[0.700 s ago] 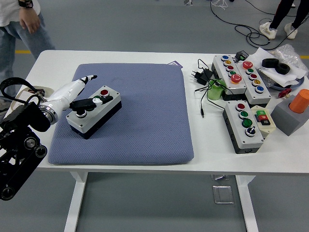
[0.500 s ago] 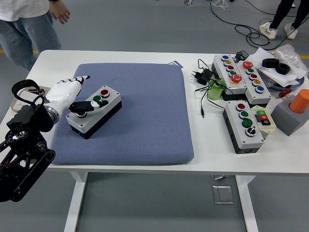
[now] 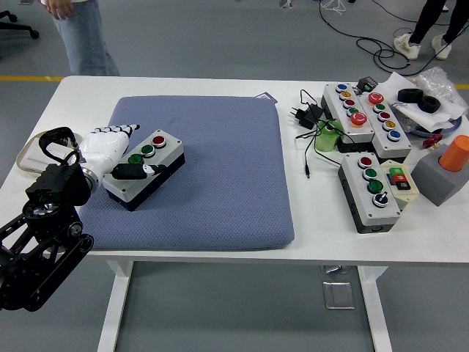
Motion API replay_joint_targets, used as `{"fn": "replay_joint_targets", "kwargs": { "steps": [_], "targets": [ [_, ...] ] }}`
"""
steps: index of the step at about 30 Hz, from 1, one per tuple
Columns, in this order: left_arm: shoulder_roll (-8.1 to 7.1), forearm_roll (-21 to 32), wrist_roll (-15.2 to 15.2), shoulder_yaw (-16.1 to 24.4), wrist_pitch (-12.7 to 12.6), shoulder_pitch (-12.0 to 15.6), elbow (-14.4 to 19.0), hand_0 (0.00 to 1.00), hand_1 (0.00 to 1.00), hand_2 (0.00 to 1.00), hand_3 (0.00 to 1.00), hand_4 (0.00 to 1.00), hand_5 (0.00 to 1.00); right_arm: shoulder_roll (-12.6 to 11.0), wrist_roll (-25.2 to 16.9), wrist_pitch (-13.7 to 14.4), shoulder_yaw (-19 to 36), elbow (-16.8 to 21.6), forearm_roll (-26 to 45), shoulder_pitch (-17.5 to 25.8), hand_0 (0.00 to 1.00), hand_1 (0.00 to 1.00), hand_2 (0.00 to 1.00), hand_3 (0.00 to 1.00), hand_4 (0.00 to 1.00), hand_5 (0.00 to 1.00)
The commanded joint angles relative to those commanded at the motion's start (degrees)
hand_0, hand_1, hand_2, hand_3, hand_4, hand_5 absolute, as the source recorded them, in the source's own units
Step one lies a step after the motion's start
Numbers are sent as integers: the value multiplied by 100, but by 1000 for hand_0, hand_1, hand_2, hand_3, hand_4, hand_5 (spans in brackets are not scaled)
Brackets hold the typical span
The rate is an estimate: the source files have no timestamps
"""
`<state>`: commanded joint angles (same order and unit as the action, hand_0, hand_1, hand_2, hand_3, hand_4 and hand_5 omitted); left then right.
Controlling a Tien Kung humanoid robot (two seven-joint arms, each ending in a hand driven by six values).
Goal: Pick up the button,place it on the desk,press the button,press the button
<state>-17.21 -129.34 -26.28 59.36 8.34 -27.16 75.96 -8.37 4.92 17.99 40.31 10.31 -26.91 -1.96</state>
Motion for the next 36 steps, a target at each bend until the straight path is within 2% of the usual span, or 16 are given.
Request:
{"fn": "replay_joint_targets", "kwargs": {
  "steps": [1, 6, 7, 12, 13, 18, 19, 24, 25, 30, 31, 36],
  "targets": [
    [5, -3, -7, -7, 5, -8, -24, 882, 969, 998, 998, 998, 894, -1, 0, 0, 1, 0, -1, 0, 629, 512, 557, 584, 265, 27],
    [47, -66, -61, -76, 30, -58, -201, 882, 969, 998, 998, 998, 894, 2, 1, 3, 2, 0, 3, 0, 629, 512, 557, 584, 265, 27],
    [62, -66, -81, -102, 47, -70, -239, 781, 918, 998, 998, 998, 889, 3, -2, 6, 3, 0, 10, 2, 629, 511, 556, 584, 266, 26],
    [101, -66, -84, -145, 103, -109, -340, 781, 918, 998, 998, 998, 889, 2, 0, 8, 3, 0, -4, 9, 629, 511, 556, 584, 266, 26],
    [105, -66, -71, -151, 129, -118, -361, 716, 847, 927, 998, 998, 791, 2, 0, 9, 2, 0, -4, 13, 629, 510, 555, 584, 268, 25],
    [114, -66, 30, -174, 193, -129, -394, 716, 847, 927, 998, 998, 791, 4, -2, 17, 22, 0, -26, 44, 629, 510, 555, 584, 268, 25],
    [118, -66, 45, -180, 212, -132, -400, 725, 840, 907, 998, 998, 556, 6, -1, 19, 30, 0, -34, 51, 629, 507, 553, 584, 268, 25],
    [148, -66, 103, -205, 257, -149, -491, 725, 840, 907, 998, 998, 556, 1, 7, 19, 36, 0, -80, 79, 629, 507, 553, 584, 268, 25],
    [153, -66, 118, -211, 242, -155, -516, 708, 814, 889, 998, 990, 453, 0, 7, 20, 33, 0, -82, 85, 629, 505, 552, 584, 269, 25],
    [159, -66, 247, -219, -6, -150, -619, 708, 814, 889, 998, 990, 453, -5, 10, 23, 34, 0, -100, 105, 629, 505, 552, 584, 269, 25],
    [159, -66, 261, -217, -16, -148, -622, 566, 699, 761, 949, 833, 253, -6, 11, 24, 38, 0, -106, 106, 630, 503, 548, 584, 269, 23],
    [155, -66, 276, -182, -25, -149, -611, 566, 699, 761, 949, 833, 253, -11, 8, 29, 38, 0, -108, 101, 630, 503, 548, 584, 269, 23]
  ]
}}
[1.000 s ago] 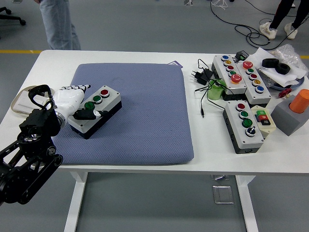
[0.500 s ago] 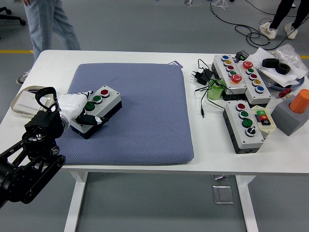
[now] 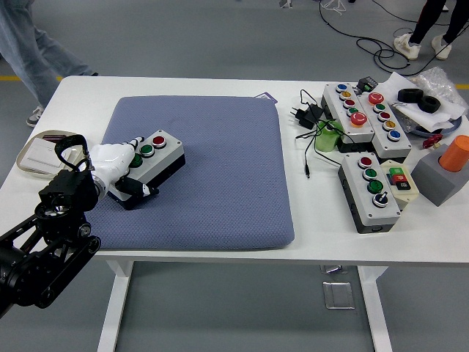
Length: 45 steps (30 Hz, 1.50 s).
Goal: Pick up the button,place it on the desk,press the button,press the button
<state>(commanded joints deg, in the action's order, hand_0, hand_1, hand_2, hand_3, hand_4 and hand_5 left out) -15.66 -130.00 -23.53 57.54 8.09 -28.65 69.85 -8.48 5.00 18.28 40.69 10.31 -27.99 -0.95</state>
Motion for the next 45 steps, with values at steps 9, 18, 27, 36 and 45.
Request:
{"fn": "replay_joint_targets", "kwargs": {
  "steps": [9, 18, 27, 36, 45],
  "targets": [
    [-43, 0, 160, 78, 161, -30, 34, 448, 451, 431, 661, 583, 2, -6, 4, 1, 14, 0, -12, -29, 629, 502, 547, 584, 269, 22],
    [-81, 0, 557, 121, 119, -83, 201, 464, 389, 355, 493, 565, 2, 1, 17, 0, 32, 0, -28, -62, 629, 500, 545, 584, 269, 21],
    [-217, 0, 2311, -56, -355, -279, 98, 451, 337, 304, 348, 596, 2, 2, 20, -2, 32, 0, -29, -86, 629, 498, 545, 584, 270, 23],
    [-342, 0, 3291, -421, 108, -533, -35, 459, 344, 303, 349, 594, 2, 2, 18, 0, 10, 0, -6, -114, 629, 498, 544, 584, 268, 20],
    [-331, 0, 3225, -462, 319, -607, -212, 482, 371, 317, 375, 569, 2, -5, 31, -7, 5, 0, -48, -99, 629, 497, 542, 584, 268, 22]
  ]
}}
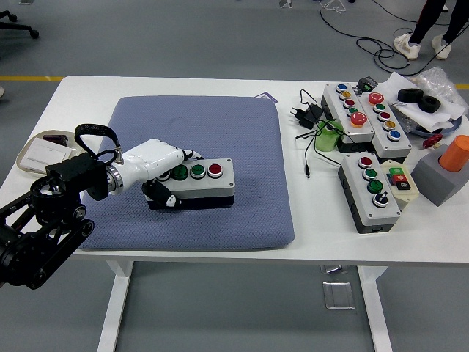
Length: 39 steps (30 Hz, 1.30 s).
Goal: Pick up the button,place it on the desk,press the button,press the button
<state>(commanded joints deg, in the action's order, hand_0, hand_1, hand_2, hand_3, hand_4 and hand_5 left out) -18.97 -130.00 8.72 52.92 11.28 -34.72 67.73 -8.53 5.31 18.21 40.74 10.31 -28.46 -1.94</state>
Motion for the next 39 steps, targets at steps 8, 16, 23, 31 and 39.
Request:
{"fn": "replay_joint_targets", "kwargs": {
  "steps": [8, 16, 23, 31, 39],
  "targets": [
    [18, 0, -92, 12, 185, 72, -19, 469, 578, 513, 654, 561, 3, -3, 21, -7, 15, 0, -62, 33, 629, 497, 543, 584, 269, 22],
    [23, 0, -86, 66, 292, 115, 3, 532, 751, 815, 823, 998, 618, -1, 27, -9, 12, 0, -76, 59, 629, 497, 543, 584, 268, 20],
    [-10, 0, -8, 164, 343, 155, 80, 723, 879, 940, 904, 998, 641, -2, 21, -11, 15, 0, -85, 73, 630, 497, 543, 584, 268, 19],
    [-15, 0, -44, 252, 139, 152, 138, 862, 966, 998, 969, 998, 671, 0, 18, -11, 28, 0, -83, 52, 629, 496, 543, 584, 268, 19],
    [-39, 0, 9, 835, -65, 395, 560, 922, 998, 998, 997, 998, 692, 4, 19, -9, 26, 0, -68, 20, 630, 496, 544, 584, 268, 19]
  ]
}}
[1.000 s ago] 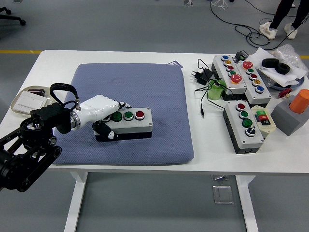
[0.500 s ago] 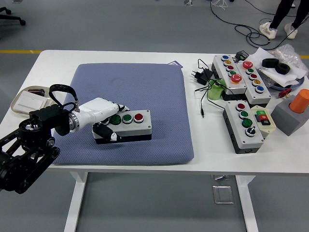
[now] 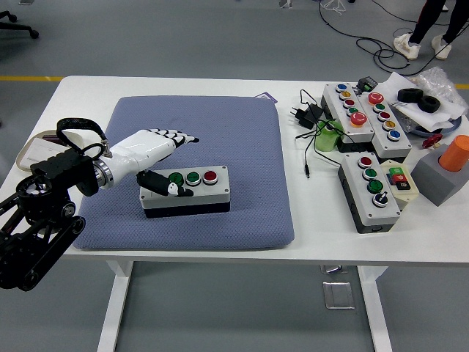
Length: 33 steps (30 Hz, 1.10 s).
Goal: Pick up the button,place it on the desk,press the button,press the button
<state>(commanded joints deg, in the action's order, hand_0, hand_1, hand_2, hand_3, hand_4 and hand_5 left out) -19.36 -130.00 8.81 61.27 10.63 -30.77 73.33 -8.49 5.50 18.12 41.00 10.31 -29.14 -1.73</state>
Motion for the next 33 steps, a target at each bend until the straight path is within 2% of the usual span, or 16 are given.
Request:
{"fn": "replay_joint_targets", "kwargs": {
  "steps": [1, 2, 6, 7, 9, 12, 13, 15, 18, 19, 22, 24, 25, 30, 31, 33],
  "targets": [
    [-21, 0, -55, 188, -167, 112, 211, 750, 857, 954, 962, 990, 749, 0, -8, 6, -2, 0, 33, 3, 630, 496, 543, 584, 268, 19],
    [-32, 19, -84, 261, -226, 152, 303, 750, 857, 954, 962, 990, 749, 0, -9, 7, 0, 0, 36, 4, 630, 496, 543, 584, 268, 19],
    [-115, 396, -333, 555, -961, 315, 801, 750, 857, 954, 962, 990, 749, 0, -2, 0, 2, 0, 17, 4, 630, 496, 543, 584, 268, 19],
    [-132, 433, -354, 606, -1124, 345, 896, 415, 559, 645, 906, 913, 808, 1, -1, -1, 0, 0, 16, 5, 630, 496, 543, 585, 268, 18],
    [-182, 574, -410, 736, -1465, 436, 1095, 415, 559, 645, 906, 913, 808, 1, -10, -4, -25, 0, 58, 14, 630, 496, 543, 585, 268, 18],
    [-251, 733, -474, 856, -1728, 531, 1303, 415, 559, 645, 906, 913, 808, 3, -17, -3, -26, 0, 93, 19, 630, 496, 543, 585, 268, 18],
    [-275, 784, -477, 885, -1780, 557, 1371, 121, 228, 271, 740, 699, 621, 5, -15, -2, -20, 0, 92, 18, 630, 496, 544, 585, 268, 18],
    [-327, 886, -567, 896, -1847, 601, 1527, 121, 228, 271, 740, 699, 621, 7, -13, -6, -23, 0, 99, 15, 630, 496, 544, 585, 268, 18],
    [-354, 968, -672, 850, -1641, 646, 1703, 121, 228, 271, 740, 699, 621, 13, -3, -11, -18, 0, 88, 13, 630, 496, 544, 585, 268, 18],
    [-359, 996, -705, 820, -1555, 659, 1749, 41, 36, 83, 691, 386, 87, 15, 1, -12, -17, 0, 83, 13, 630, 497, 544, 584, 268, 18],
    [-371, 1053, -794, 740, -1253, 689, 1848, 41, 36, 83, 691, 386, 87, 18, 10, -14, -19, 0, 73, 13, 630, 497, 544, 584, 268, 18],
    [-377, 1093, -872, 697, -909, 716, 1897, 41, 36, 83, 691, 386, 87, 16, 14, -18, -26, 0, 63, 17, 630, 497, 544, 584, 268, 18],
    [-384, 1111, -898, 678, -770, 733, 1917, 27, 2, 25, 702, 335, 2, 16, 14, -17, -27, 0, 65, 21, 629, 496, 544, 584, 268, 19],
    [-412, 1183, -1027, 596, 71, 820, 2040, 27, 2, 25, 702, 335, 2, 11, 11, -9, -30, 0, 82, 38, 629, 496, 544, 584, 268, 19],
    [-411, 1175, -1056, 582, 200, 824, 2056, 26, 2, 2, 706, 272, 2, 11, 12, -8, -25, 0, 79, 40, 629, 496, 544, 584, 267, 19],
    [-413, 1149, -1145, 544, 480, 821, 2081, 26, 2, 2, 706, 272, 2, 11, 20, -7, -16, 0, 62, 44, 629, 496, 544, 584, 267, 19]
  ]
}}
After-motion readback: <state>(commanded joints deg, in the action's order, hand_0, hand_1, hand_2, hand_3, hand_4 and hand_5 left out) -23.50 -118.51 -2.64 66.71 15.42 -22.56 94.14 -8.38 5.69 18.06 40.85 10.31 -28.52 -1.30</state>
